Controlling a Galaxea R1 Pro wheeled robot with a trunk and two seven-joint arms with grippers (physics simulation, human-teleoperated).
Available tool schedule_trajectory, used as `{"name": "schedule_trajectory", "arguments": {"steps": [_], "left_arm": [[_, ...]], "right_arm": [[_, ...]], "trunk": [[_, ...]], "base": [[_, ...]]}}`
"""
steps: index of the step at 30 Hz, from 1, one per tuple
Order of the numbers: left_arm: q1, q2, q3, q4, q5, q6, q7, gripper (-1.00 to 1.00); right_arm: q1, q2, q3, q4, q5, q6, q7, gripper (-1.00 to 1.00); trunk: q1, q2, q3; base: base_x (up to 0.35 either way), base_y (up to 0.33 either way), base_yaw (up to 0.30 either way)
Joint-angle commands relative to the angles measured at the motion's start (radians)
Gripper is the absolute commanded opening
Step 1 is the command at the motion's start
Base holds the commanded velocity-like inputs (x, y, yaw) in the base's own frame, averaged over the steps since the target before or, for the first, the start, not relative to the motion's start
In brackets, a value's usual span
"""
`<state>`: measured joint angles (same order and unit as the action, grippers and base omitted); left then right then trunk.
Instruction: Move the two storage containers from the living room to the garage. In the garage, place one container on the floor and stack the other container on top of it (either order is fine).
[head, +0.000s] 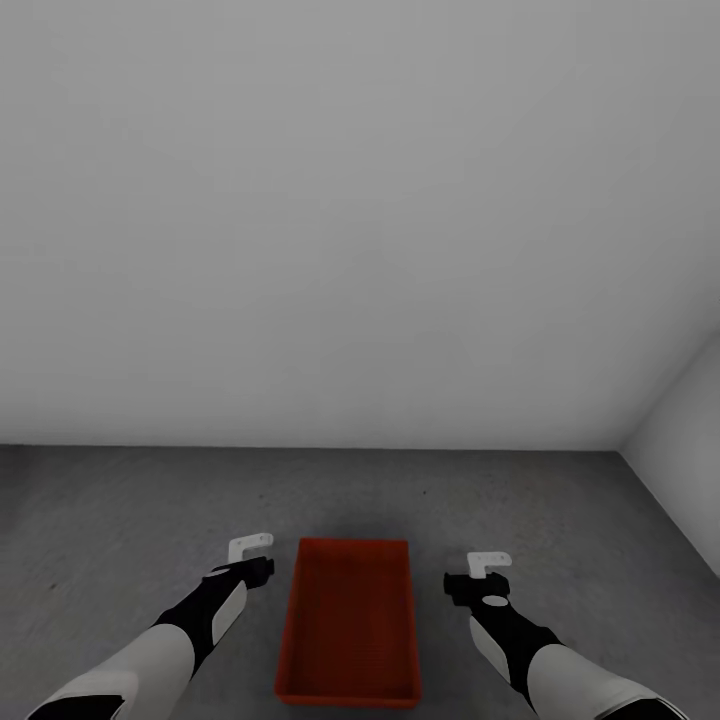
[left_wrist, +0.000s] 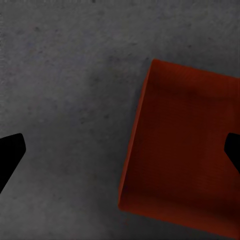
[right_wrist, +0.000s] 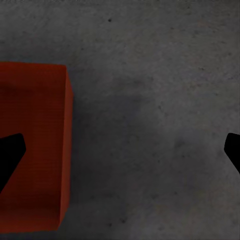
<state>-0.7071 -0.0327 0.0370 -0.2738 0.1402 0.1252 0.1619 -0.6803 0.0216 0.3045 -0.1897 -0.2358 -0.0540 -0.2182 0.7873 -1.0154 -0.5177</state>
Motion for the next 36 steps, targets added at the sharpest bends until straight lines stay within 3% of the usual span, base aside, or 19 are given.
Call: {"name": "schedule_trajectory", "arguments": {"steps": [1, 19, 29, 36], "left_arm": [[0.000, 0.000, 0.004, -0.002, 0.007, 0.006, 0.002, 1.00], [0.000, 0.006, 0.004, 0.006, 0.007, 0.008, 0.003, 1.00], [0.000, 0.015, 0.004, 0.018, 0.008, 0.008, 0.003, 1.00], [0.000, 0.056, 0.004, 0.043, 0.013, 0.008, 0.001, 1.00]], "right_arm": [[-0.001, 0.000, 0.008, 0.001, -0.011, -0.004, -0.004, 1.00], [-0.001, -0.001, 0.008, 0.001, -0.008, -0.006, -0.004, 1.00], [-0.001, 0.014, 0.009, 0.014, -0.013, -0.032, -0.010, 1.00], [-0.001, 0.004, 0.006, 0.094, -0.014, -0.032, -0.008, 1.00]], "trunk": [[0.000, -0.001, -0.001], [0.000, -0.001, -0.001], [0.000, -0.001, -0.001], [0.000, -0.001, -0.001]], "base": [[0.000, 0.000, 0.000], [-0.250, 0.110, 0.000], [-0.303, 0.143, 0.000], [-0.303, 0.142, 0.000]]}}
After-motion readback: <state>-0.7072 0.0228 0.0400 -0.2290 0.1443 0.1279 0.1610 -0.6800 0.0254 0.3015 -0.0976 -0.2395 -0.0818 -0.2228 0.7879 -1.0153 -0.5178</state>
